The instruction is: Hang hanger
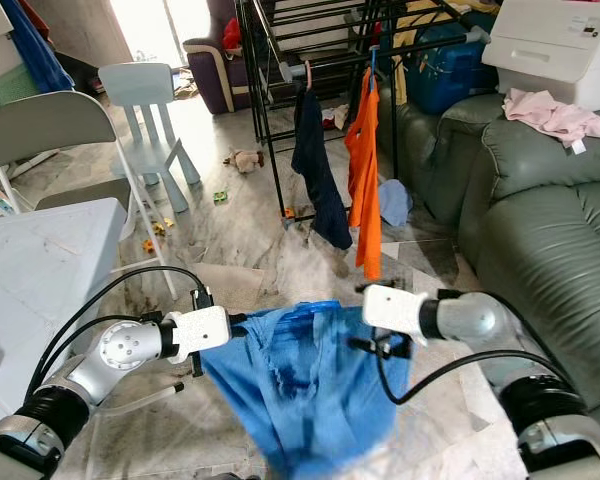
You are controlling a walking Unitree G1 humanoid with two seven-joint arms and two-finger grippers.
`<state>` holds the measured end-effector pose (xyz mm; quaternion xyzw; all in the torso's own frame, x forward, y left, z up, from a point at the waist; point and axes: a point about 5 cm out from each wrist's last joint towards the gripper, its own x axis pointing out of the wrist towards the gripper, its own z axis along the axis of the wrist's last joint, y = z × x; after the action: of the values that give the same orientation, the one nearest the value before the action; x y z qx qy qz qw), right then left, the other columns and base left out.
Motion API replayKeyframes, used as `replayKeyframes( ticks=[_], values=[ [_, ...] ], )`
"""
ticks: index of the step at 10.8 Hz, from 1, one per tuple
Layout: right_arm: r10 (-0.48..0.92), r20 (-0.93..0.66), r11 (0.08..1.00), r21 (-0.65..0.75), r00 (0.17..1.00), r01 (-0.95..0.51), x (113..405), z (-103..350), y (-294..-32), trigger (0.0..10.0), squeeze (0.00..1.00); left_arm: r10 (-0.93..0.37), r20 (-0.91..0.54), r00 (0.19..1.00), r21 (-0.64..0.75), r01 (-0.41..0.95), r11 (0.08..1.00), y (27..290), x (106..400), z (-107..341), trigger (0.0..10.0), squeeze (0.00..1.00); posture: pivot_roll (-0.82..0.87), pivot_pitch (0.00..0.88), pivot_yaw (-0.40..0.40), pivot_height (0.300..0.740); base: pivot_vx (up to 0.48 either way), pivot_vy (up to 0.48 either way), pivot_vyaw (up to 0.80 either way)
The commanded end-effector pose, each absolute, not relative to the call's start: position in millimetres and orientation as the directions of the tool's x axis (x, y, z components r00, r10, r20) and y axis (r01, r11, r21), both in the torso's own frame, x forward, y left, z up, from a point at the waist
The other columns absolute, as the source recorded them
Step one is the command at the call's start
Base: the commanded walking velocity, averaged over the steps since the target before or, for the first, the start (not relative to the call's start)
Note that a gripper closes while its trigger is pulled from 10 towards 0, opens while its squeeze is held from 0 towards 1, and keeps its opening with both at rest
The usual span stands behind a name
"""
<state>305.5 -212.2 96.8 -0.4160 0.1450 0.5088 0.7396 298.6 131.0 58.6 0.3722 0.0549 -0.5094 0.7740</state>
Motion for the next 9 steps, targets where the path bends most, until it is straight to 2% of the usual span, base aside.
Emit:
replayKeyframes(
  ticks=[1, 2, 4, 5, 6, 9],
  values=[
    [0.627, -0.646, 0.104, -0.486, 0.436, -0.868, 309, 100, -211, 10.0, 0.33, -0.767, -0.436, 0.471, 0.544, 0.817, 0.192, 133, 300, 68, 0.0, 0.0, -0.12, 0.0, 0.13, 0.74, 0.0, 0.0, 0.0],
    [0.611, -0.648, 0.106, -0.502, 0.455, -0.858, 312, 99, -214, 10.0, 0.0, -0.784, -0.44, 0.439, 0.539, 0.827, 0.161, 131, 296, 68, 0.0, 0.0, -0.12, 0.0, 0.131, 0.74, 0.0, 0.0, 0.0],
    [0.61, -0.644, 0.103, -0.513, 0.462, -0.852, 315, 101, -214, 10.0, 0.0, -0.805, -0.431, 0.407, 0.532, 0.835, 0.137, 127, 291, 68, 0.0, 0.0, -0.11, 0.0, 0.13, 0.74, 0.0, 0.0, 0.0],
    [0.618, -0.645, 0.111, -0.494, 0.449, -0.862, 316, 100, -214, 2.9, 0.0, -0.811, -0.427, 0.399, 0.533, 0.836, 0.131, 125, 289, 68, 0.0, 0.0, -0.12, 0.0, 0.128, 0.74, 0.0, 0.0, 0.0],
    [0.615, -0.653, 0.106, -0.486, 0.441, -0.868, 316, 99, -215, 0.0, 0.0, -0.815, -0.422, 0.396, 0.532, 0.837, 0.131, 124, 289, 68, 0.0, 0.0, -0.12, 0.0, 0.128, 0.74, 0.0, 0.0, 0.0],
    [0.597, -0.717, 0.091, -0.385, 0.36, -0.918, 307, 88, -226, 0.0, 0.0, -0.818, -0.411, 0.403, 0.538, 0.831, 0.139, 123, 291, 72, 0.0, 0.0, -0.12, 0.0, 0.125, 0.74, 0.0, 0.0, 0.0]
  ],
)
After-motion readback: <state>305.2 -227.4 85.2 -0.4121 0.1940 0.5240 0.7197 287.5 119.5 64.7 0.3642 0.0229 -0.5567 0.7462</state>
